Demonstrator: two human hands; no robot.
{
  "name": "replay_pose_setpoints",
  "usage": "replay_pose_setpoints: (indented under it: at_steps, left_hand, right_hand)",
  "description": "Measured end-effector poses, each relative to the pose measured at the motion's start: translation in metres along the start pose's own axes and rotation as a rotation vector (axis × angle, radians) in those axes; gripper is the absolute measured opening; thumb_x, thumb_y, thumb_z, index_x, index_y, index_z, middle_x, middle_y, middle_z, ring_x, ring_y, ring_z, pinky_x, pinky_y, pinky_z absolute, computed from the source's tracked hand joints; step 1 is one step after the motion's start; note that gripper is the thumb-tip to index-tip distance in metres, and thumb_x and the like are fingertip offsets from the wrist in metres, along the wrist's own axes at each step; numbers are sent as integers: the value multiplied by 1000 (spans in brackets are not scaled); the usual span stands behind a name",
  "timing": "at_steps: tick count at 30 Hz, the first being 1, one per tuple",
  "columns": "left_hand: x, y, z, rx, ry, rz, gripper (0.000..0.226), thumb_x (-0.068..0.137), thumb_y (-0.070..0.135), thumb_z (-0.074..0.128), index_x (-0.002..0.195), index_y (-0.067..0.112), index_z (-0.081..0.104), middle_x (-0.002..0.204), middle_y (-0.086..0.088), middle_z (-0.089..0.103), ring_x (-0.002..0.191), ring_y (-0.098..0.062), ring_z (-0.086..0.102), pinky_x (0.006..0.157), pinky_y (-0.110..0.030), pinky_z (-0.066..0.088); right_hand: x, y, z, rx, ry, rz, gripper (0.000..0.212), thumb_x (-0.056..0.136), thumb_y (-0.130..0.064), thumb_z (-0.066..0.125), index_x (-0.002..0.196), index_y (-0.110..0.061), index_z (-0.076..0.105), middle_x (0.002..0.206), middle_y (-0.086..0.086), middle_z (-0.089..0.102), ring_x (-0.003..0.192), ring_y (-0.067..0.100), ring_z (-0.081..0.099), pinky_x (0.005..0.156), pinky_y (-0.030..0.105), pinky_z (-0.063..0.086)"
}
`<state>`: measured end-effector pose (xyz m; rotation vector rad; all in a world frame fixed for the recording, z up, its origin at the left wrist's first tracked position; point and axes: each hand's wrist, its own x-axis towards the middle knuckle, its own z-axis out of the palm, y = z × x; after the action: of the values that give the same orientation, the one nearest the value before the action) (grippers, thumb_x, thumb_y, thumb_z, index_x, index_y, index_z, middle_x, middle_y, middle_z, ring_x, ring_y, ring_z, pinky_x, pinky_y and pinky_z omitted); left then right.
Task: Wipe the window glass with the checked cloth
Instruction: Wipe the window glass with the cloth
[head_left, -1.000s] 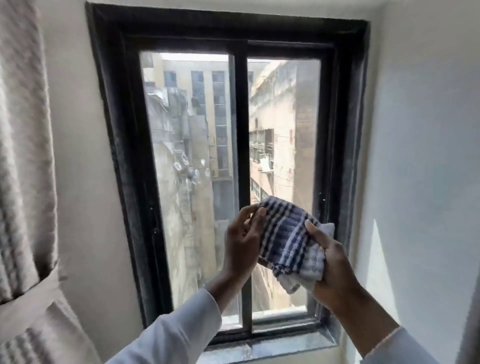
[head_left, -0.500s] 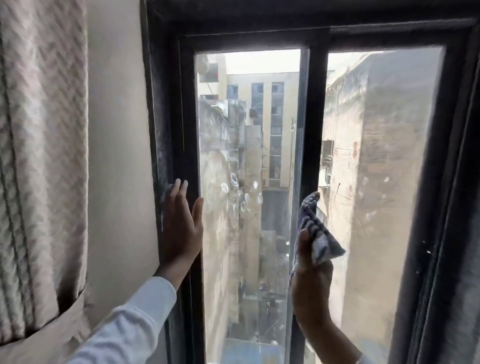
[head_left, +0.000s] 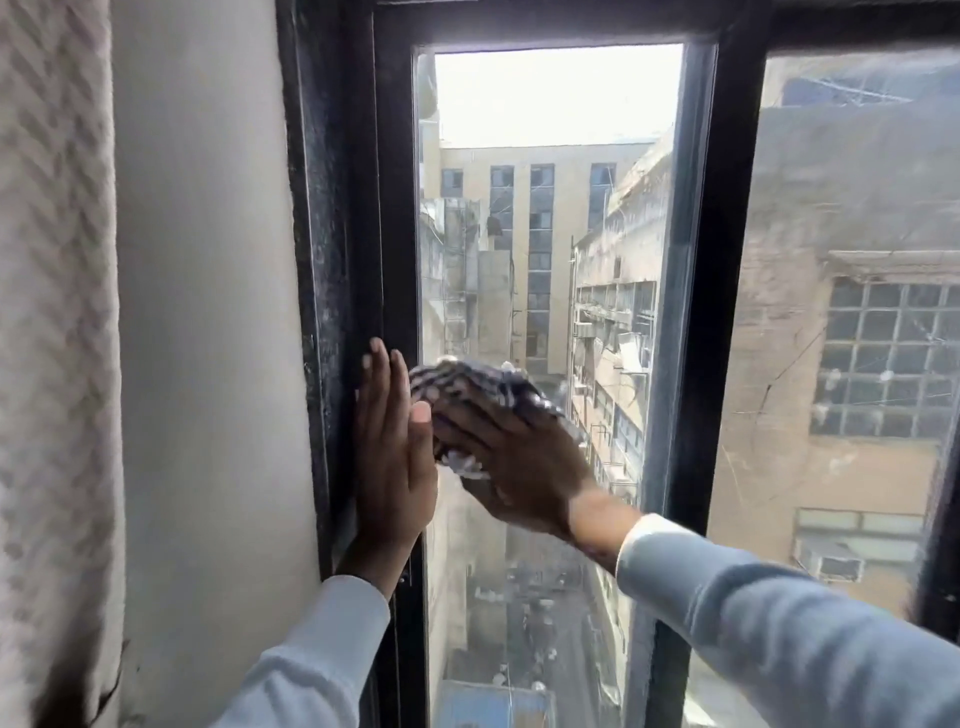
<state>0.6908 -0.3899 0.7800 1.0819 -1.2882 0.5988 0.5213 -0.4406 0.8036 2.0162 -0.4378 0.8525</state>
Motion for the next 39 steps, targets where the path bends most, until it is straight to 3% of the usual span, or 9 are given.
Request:
replay_pose_setpoints:
  at_steps: [6,10,13,19,23,26,32,36,39]
  left_hand:
    - [1,3,-2,-63,-23,-24,77,116,57,13,176,9,22,188,-2,11,175,-14,5,141,-32,3]
    - [2,1,-5,-55,-50,6,82,114,61,13,176,7,21,187,-7,11,175,-15,4,141,-32,2]
    - [1,-1,-4,-31,-58,20,81,115,59,10,176,7,19,187,-9,10,175,-14,3,141,-32,2]
    - [0,0,2,-4,-39,-8,84,113,63,9,177,8,18,188,-6,8,176,-16,4,141,-36,4]
    - [1,-1,1,20,-54,11,86,114,62,11,175,3,18,187,-13,9,176,-25,6,142,-42,6]
    - [1,-2,0,34,-57,26,84,115,59,12,175,1,18,186,-16,11,175,-30,9,141,-38,5]
    - [-1,-1,-1,21,-94,-10,91,110,69,8,177,9,9,188,-8,1,176,-16,-2,140,-31,-3]
    - [-1,-3,-3,35,-120,11,92,110,71,11,177,9,9,188,-5,-1,176,-17,-3,141,-34,-2]
    - [-1,-2,-3,50,-124,7,93,110,71,11,177,7,8,188,-4,-2,176,-18,-3,140,-32,-3]
  right_hand:
    - [12,64,-31,23,261,705,66,110,-43,39,172,-26,26,182,-2,21,170,26,14,138,45,5]
    - [-59,-54,8,32,-183,210,80,101,-47,51,173,-31,21,183,-6,15,171,21,-4,136,50,11]
    - [-10,-14,5,13,-146,7,78,100,-44,48,172,-35,21,181,-9,23,168,20,21,135,48,15]
    - [-47,36,-15,63,140,760,67,111,-45,32,174,-26,18,184,-4,9,171,25,5,137,53,9]
    - [-88,-68,6,174,-128,517,77,104,-47,47,173,-35,15,183,-9,0,170,19,-6,133,58,23]
    - [-21,-20,-2,136,-51,236,71,102,-46,53,169,-31,35,178,-6,32,166,20,18,139,46,13]
    - [-14,52,-24,139,244,853,74,109,-44,37,173,-37,1,184,-6,2,171,24,5,139,49,1]
    - [-95,-86,9,174,-73,500,83,101,-48,49,173,-38,10,181,-19,-15,170,16,-8,132,54,30]
    - [-48,-50,13,199,-53,212,85,96,-47,55,172,-40,16,182,-19,-1,166,13,20,126,46,36]
